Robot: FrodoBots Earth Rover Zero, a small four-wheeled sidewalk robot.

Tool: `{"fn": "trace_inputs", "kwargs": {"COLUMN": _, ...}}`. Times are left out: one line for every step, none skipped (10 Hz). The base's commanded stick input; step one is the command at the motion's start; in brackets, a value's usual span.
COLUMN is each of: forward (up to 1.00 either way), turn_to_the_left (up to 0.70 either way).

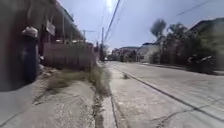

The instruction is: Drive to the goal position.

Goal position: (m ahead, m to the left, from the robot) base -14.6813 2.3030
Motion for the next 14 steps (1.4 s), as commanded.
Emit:
{"fn": "trace_inputs", "kwargs": {"forward": 0.00, "turn_to_the_left": -0.70}}
{"fn": "trace_inputs", "kwargs": {"forward": 0.00, "turn_to_the_left": -0.70}}
{"fn": "trace_inputs", "kwargs": {"forward": 0.00, "turn_to_the_left": -0.70}}
{"fn": "trace_inputs", "kwargs": {"forward": 0.00, "turn_to_the_left": -0.70}}
{"fn": "trace_inputs", "kwargs": {"forward": 0.00, "turn_to_the_left": -0.70}}
{"fn": "trace_inputs", "kwargs": {"forward": 0.00, "turn_to_the_left": -0.70}}
{"fn": "trace_inputs", "kwargs": {"forward": 0.00, "turn_to_the_left": -0.70}}
{"fn": "trace_inputs", "kwargs": {"forward": 0.00, "turn_to_the_left": -0.70}}
{"fn": "trace_inputs", "kwargs": {"forward": 0.00, "turn_to_the_left": -0.70}}
{"fn": "trace_inputs", "kwargs": {"forward": 0.00, "turn_to_the_left": -0.70}}
{"fn": "trace_inputs", "kwargs": {"forward": 0.00, "turn_to_the_left": -0.70}}
{"fn": "trace_inputs", "kwargs": {"forward": 0.00, "turn_to_the_left": -0.70}}
{"fn": "trace_inputs", "kwargs": {"forward": 0.00, "turn_to_the_left": -0.70}}
{"fn": "trace_inputs", "kwargs": {"forward": 0.00, "turn_to_the_left": -0.70}}
